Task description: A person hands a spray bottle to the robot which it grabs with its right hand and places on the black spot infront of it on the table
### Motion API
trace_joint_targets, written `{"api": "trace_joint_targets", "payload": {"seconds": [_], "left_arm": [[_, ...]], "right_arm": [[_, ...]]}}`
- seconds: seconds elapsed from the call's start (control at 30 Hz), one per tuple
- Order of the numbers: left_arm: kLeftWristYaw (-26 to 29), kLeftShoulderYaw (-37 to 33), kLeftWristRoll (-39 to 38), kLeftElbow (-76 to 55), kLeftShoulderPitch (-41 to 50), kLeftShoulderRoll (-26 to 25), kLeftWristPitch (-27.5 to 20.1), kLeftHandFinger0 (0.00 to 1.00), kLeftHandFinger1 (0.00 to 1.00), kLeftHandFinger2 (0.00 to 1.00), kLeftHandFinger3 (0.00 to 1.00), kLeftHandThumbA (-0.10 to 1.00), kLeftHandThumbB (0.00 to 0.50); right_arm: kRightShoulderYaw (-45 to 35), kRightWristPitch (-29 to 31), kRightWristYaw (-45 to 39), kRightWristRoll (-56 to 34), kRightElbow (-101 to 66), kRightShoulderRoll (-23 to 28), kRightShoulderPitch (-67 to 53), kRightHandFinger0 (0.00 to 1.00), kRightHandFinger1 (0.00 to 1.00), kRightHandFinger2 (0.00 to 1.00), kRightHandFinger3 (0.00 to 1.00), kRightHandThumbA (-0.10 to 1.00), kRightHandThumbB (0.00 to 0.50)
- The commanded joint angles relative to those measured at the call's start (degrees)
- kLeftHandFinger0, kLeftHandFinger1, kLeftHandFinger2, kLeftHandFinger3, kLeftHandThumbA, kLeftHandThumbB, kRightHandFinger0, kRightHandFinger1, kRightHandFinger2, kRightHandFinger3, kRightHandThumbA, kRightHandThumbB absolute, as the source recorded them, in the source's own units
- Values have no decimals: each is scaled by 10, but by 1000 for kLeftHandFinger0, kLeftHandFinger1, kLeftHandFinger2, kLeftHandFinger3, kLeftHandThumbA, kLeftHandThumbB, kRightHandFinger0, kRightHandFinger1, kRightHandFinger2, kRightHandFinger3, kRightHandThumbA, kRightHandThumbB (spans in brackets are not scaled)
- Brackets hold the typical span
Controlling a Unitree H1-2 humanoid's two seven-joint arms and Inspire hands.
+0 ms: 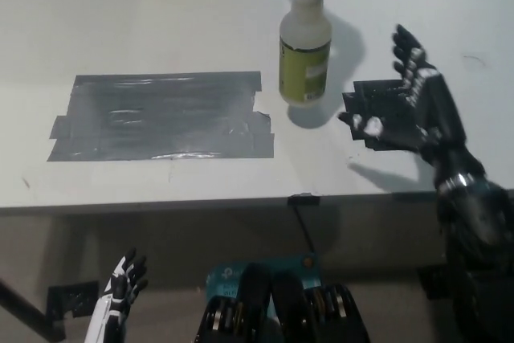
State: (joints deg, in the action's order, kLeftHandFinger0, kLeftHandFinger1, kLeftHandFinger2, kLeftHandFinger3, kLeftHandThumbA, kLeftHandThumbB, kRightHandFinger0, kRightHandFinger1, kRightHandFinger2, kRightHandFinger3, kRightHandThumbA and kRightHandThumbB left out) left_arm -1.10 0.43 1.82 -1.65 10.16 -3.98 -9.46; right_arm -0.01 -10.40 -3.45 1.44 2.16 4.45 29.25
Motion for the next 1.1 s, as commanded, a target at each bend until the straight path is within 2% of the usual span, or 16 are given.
{"api": "trace_joint_targets", "payload": {"seconds": [0.0, 0.03, 0.1, 0.2, 0.27, 0.3, 0.57, 0.7, 0.77, 0.93, 1.07], "left_arm": [[-5, -4, -2, -19, 6, 0, -18, 1000, 1000, 1000, 1000, 1000, 20], [-5, -4, -3, -20, 7, -1, -18, 1000, 1000, 1000, 1000, 1000, 26], [-6, -4, -2, -23, 9, -2, -13, 1000, 1000, 1000, 1000, 1000, 25], [-5, -5, 3, -24, 9, -3, -13, 1000, 1000, 1000, 1000, 1000, 37], [-5, -6, 5, -22, 9, -4, -15, 1000, 1000, 1000, 1000, 1000, 41], [-5, -7, 5, -22, 7, -3, -15, 1000, 1000, 1000, 1000, 1000, 38], [-7, -8, -1, -27, 4, -2, -2, 1000, 1000, 1000, 1000, 1000, 63], [-5, -7, 0, -33, 3, -1, 2, 1000, 1000, 1000, 1000, 977, 45], [-4, -7, 3, -30, 2, -1, 1, 1000, 1000, 1000, 1000, 965, 53], [-4, -7, 7, -31, -2, -3, 9, 1000, 1000, 1000, 1000, 928, 62], [-2, -8, 13, -31, -1, -4, 9, 1000, 1000, 1000, 1000, 906, 50]], "right_arm": [[7, -29, -2, 0, 39, -6, 62, 1000, 1000, 1000, 1000, 1000, 441], [9, -34, -1, 1, 64, -9, 84, 1000, 1000, 1000, 1000, 1000, 467], [11, -36, 3, 4, 96, -13, 110, 1000, 1000, 1000, 1000, 1000, 441], [5, -27, 4, -8, 154, -20, 153, 1000, 1000, 1000, 1000, 1000, 448], [-2, -23, 4, -17, 189, -27, 180, 1000, 1000, 1000, 1000, 1000, 499], [-4, -22, 1, -21, 201, -27, 191, 1000, 1000, 1000, 1000, 1000, 500], [-10, -29, -12, -37, 252, -38, 247, 1000, 1000, 1000, 1000, 1000, 500], [-10, -6, -19, -41, 304, -41, 273, 1000, 1000, 1000, 1000, 1000, 497], [-6, 6, -22, -38, 318, -39, 280, 1000, 1000, 1000, 1000, 1000, 476], [-9, 9, -28, -44, 335, -38, 291, 1000, 1000, 1000, 1000, 1000, 478], [-8, 4, -28, -45, 337, -39, 293, 1000, 1000, 1000, 1000, 1000, 466]]}}
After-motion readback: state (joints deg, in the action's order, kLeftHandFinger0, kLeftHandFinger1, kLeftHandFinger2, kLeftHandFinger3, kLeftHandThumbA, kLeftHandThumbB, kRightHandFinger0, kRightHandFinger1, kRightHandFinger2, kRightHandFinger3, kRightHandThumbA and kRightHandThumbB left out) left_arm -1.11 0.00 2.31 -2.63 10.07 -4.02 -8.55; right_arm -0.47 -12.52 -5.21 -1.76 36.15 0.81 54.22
